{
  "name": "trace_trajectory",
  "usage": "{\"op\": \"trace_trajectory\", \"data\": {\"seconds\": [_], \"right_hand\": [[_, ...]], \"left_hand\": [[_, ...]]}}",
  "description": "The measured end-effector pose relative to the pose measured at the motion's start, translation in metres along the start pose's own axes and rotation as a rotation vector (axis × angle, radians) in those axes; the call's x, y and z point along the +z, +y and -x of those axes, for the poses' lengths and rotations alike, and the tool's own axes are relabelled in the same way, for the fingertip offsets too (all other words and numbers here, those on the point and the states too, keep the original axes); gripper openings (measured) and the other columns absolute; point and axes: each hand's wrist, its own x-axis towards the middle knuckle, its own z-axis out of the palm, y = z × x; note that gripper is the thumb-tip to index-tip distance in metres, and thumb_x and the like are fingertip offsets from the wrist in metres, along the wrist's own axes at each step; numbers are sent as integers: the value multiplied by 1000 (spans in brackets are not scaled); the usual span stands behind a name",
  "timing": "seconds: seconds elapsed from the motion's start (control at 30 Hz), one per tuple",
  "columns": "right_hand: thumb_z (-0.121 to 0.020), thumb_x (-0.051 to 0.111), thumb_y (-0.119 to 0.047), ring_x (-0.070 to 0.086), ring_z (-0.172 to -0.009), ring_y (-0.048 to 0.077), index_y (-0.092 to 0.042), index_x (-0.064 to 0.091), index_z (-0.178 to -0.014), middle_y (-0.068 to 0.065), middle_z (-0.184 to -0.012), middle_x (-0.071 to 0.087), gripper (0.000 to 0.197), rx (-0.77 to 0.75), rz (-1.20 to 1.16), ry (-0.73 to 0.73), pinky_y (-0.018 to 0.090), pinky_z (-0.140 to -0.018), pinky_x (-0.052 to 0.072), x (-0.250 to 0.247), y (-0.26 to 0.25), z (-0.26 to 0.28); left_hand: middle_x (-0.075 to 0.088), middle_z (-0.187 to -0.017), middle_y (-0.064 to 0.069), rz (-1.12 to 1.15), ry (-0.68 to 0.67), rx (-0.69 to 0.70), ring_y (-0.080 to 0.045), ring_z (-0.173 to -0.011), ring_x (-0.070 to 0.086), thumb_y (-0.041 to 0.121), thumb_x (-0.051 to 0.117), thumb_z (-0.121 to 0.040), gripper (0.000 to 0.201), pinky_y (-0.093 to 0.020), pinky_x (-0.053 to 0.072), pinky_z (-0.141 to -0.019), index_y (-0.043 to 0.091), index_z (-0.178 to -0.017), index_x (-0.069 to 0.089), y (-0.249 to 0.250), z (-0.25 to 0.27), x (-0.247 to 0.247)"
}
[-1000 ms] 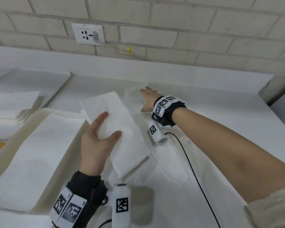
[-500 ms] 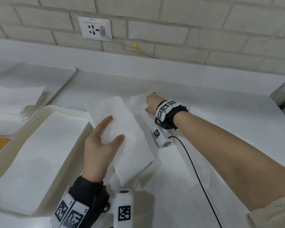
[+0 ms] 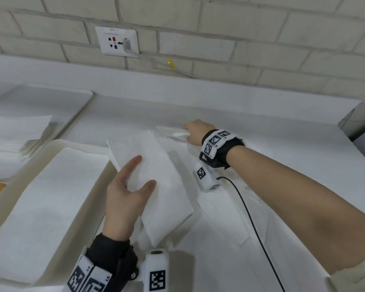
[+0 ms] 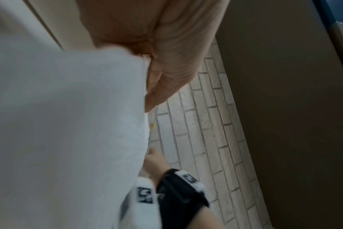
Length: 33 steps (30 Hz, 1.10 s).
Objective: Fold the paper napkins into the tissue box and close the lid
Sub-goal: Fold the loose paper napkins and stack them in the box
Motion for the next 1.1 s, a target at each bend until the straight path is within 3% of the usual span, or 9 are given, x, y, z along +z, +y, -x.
{"op": "trace_trajectory", "data": {"seconds": [0.1,0.2,0.3,0.37,0.47,0.63,0.83,0.93,1.1], "right_hand": [[-88,56,-10,60,-91,23,-8,63,-106,6,-96,61,20,-35,-440,162,13,-65,45,-29,-2,27],[-84,64,-5,60,-68,8,-12,61,-84,0,-80,63,8,-140,-965,163,17,-65,47,-52,-15,75],[-83,63,0,64,-69,4,-13,63,-84,-7,-77,68,14,-237,-1249,28,18,-68,52,-57,-23,116],[-83,63,-1,65,-73,7,-12,63,-86,-5,-79,69,12,-243,-1256,-31,20,-70,52,-52,-25,134],[-86,62,-9,63,-80,14,-12,62,-92,3,-89,66,7,-227,-1140,-28,23,-72,51,-43,-26,152],[-97,43,-27,61,-70,5,-26,64,-82,-11,-76,65,25,-206,-1219,54,16,-65,48,-38,-26,173],[-97,47,-22,55,-63,13,4,61,-88,6,-74,54,31,-207,-943,240,24,-55,43,-44,-16,181],[-96,51,-18,67,-62,11,-4,65,-89,10,-71,61,22,-221,-784,393,25,-55,51,-50,-13,187],[-90,60,-17,46,-42,8,-15,68,-85,-9,-56,54,10,-279,-786,414,12,-47,36,-63,-14,194]], "left_hand": [[63,-124,5,-30,39,7,-14,-113,60,1,66,-84,45,-36,48,-97,33,-116,62,2,-2,0],[61,-126,9,-50,38,22,-6,-118,55,19,63,-89,34,-34,39,-107,25,-122,62,12,-3,4],[67,-112,18,39,-71,47,8,-108,57,47,59,-78,44,-24,41,-101,26,-115,65,32,5,16],[71,-105,16,62,-185,98,3,-103,63,51,62,-77,39,-20,48,-90,26,-106,68,42,13,24],[74,-95,5,89,-217,123,-9,-93,69,35,60,-84,19,-20,52,-76,22,-92,73,42,21,31],[74,-97,1,58,-227,130,-16,-94,69,31,59,-83,21,-30,50,-80,23,-91,76,35,27,32],[72,-88,19,32,-150,135,5,-91,63,16,52,-95,26,-18,43,-85,30,-83,72,38,24,33],[70,-96,24,27,-77,167,6,-106,58,27,50,-95,21,-26,38,-103,32,-90,70,39,20,26],[67,-117,11,-18,-200,242,-11,-121,53,62,47,-79,36,-47,33,-111,44,-97,71,38,19,21]]}}
